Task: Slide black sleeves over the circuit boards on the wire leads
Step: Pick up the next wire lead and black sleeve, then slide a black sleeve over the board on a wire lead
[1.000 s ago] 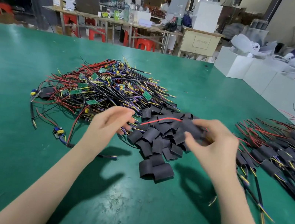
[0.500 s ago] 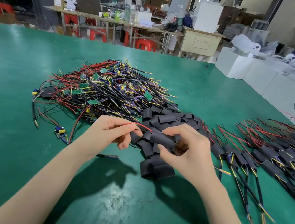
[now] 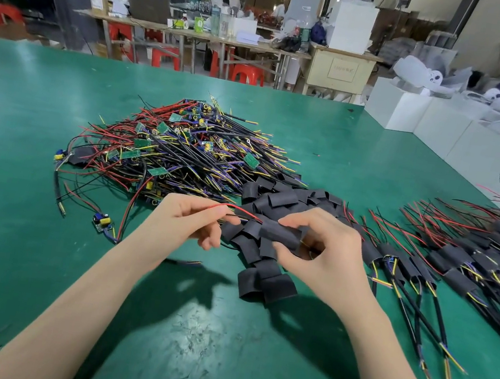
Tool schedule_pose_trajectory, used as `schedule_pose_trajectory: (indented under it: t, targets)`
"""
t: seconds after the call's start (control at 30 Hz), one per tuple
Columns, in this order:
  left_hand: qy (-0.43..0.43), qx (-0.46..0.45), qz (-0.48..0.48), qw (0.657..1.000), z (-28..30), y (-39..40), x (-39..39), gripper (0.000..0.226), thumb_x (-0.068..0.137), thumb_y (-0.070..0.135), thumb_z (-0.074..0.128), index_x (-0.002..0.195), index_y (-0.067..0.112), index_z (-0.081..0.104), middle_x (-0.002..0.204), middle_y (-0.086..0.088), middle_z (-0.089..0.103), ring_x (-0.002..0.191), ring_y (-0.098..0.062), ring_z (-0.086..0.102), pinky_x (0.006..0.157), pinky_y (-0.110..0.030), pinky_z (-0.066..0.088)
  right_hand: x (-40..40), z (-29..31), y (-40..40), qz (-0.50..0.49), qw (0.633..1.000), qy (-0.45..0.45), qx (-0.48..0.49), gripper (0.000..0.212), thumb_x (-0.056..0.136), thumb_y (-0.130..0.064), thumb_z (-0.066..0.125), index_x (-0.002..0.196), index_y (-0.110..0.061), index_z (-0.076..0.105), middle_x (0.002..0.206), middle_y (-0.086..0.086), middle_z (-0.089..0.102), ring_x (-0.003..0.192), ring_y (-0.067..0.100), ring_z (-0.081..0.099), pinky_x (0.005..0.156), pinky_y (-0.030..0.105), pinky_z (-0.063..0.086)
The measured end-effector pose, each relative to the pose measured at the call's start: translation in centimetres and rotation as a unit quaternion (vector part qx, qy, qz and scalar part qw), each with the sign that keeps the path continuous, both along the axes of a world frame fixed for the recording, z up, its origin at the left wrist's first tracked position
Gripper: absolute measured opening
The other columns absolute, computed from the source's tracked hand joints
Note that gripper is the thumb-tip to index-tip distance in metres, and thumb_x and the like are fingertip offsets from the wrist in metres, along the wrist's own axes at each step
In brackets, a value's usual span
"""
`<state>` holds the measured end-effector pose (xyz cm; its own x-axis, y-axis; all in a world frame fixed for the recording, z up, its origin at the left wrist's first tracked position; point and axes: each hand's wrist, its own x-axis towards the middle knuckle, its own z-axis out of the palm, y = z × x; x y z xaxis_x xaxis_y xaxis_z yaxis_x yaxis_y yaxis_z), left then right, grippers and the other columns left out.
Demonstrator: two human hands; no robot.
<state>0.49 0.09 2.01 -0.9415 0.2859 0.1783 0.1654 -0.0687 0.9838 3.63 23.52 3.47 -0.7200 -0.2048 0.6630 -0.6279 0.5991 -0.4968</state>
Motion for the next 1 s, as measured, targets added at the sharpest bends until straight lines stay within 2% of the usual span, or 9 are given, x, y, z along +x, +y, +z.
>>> schedule_pose_trajectory:
  t: [0.17, 0.3, 0.4, 0.5, 0.7, 0.77, 0.83, 0.93, 1.0]
  targets:
    - [0.000, -0.003, 0.029, 1.000, 0.4, -0.2, 0.0, 0.029, 0.087, 0.033, 0.058, 0.092, 0.011, 0.076, 0.070, -0.010, 0.069, 0.061, -0.017, 0.058, 0.058, -0.020, 0.047, -0.2, 0.2, 0.7, -0.046, 0.999, -0.001, 0.014, 0.026, 0.065, -0.004, 0.076, 0.087, -0.018, 0.069, 0.080, -0.009, 0.062, 0.062, 0.006, 0.051, 0.058, 0.017, 0.040]
    - [0.018, -0.017, 0.171, 0.985, 0.8, -1.5, -0.7, 0.019, 0.096, 0.021, 0.056, 0.092, 0.014, 0.073, 0.079, -0.003, 0.072, 0.071, -0.014, 0.061, 0.067, -0.024, 0.048, -0.7, 0.9, 3.4, -0.195, 0.980, 0.031, -0.026, 0.025, 0.066, -0.009, 0.077, 0.088, -0.018, 0.070, 0.083, -0.005, 0.067, 0.066, 0.007, 0.056, 0.068, 0.019, 0.045]
    - [0.012, -0.001, 0.270, 0.963, 0.6, -2.5, -1.4, 0.019, 0.096, 0.017, 0.056, 0.086, 0.017, 0.072, 0.073, 0.002, 0.071, 0.065, -0.010, 0.059, 0.061, -0.020, 0.045, -0.9, 1.0, 6.0, -0.365, 0.931, 0.005, -0.027, 0.023, 0.069, -0.018, 0.074, 0.092, -0.016, 0.070, 0.092, 0.006, 0.070, 0.083, 0.028, 0.064, 0.076, 0.033, 0.046]
    - [0.035, -0.029, 0.337, 0.940, 0.1, -3.5, -1.9, 0.018, 0.093, 0.015, 0.058, 0.082, 0.020, 0.071, 0.065, 0.009, 0.070, 0.058, -0.002, 0.059, 0.055, -0.012, 0.043, -0.9, 0.6, 7.9, -0.502, 0.859, -0.097, -0.025, 0.027, 0.072, -0.021, 0.071, 0.097, -0.012, 0.068, 0.101, 0.017, 0.067, 0.092, 0.038, 0.062, 0.077, 0.043, 0.049]
    - [0.083, -0.111, 0.413, 0.900, -0.3, -4.3, -2.2, 0.009, 0.090, 0.014, 0.062, 0.089, 0.019, 0.069, 0.083, 0.002, 0.072, 0.078, -0.013, 0.064, 0.080, -0.025, 0.049, -0.8, -0.8, 9.2, -0.550, 0.789, -0.263, 0.075, 0.046, 0.080, -0.029, 0.069, 0.109, 0.004, 0.056, 0.113, 0.028, 0.057, 0.113, 0.043, 0.048, 0.085, 0.047, 0.044]
    - [0.111, -0.168, 0.449, 0.871, -0.4, -4.8, -2.2, 0.011, 0.088, 0.011, 0.064, 0.097, 0.014, 0.069, 0.095, -0.004, 0.071, 0.084, -0.018, 0.062, 0.086, -0.030, 0.047, -0.9, -0.9, 8.7, -0.556, 0.793, -0.225, 0.104, 0.054, 0.080, -0.034, 0.071, 0.112, 0.006, 0.055, 0.116, 0.030, 0.054, 0.114, 0.044, 0.042, 0.088, 0.048, 0.040]
    - [0.111, -0.227, 0.483, 0.838, -0.5, -5.5, -2.4, 0.021, 0.085, 0.011, 0.066, 0.106, 0.010, 0.067, 0.105, -0.011, 0.068, 0.097, -0.027, 0.059, 0.091, -0.035, 0.043, -1.2, -0.7, 8.1, -0.530, 0.827, -0.155, 0.100, 0.052, 0.079, -0.033, 0.073, 0.115, 0.002, 0.058, 0.116, 0.028, 0.054, 0.111, 0.043, 0.043, 0.087, 0.047, 0.039]
    - [0.035, -0.329, 0.505, 0.797, -0.9, -6.3, -2.7, 0.043, 0.082, 0.016, 0.070, 0.122, 0.007, 0.057, 0.122, -0.018, 0.059, 0.117, -0.037, 0.048, 0.101, -0.043, 0.035, -1.7, -0.6, 6.5, -0.382, 0.916, -0.102, 0.075, 0.032, 0.077, -0.025, 0.073, 0.103, -0.008, 0.068, 0.101, 0.016, 0.066, 0.097, 0.035, 0.056, 0.085, 0.041, 0.044]
    - [-0.021, -0.361, 0.485, 0.797, -1.4, -6.6, -2.9, 0.050, 0.082, 0.018, 0.071, 0.126, 0.008, 0.051, 0.126, -0.017, 0.057, 0.120, -0.038, 0.046, 0.102, -0.048, 0.036, -1.8, -0.8, 5.2, -0.268, 0.953, -0.122, 0.078, 0.020, 0.075, -0.020, 0.076, 0.093, -0.012, 0.071, 0.091, 0.007, 0.070, 0.089, 0.027, 0.062, 0.084, 0.038, 0.048]
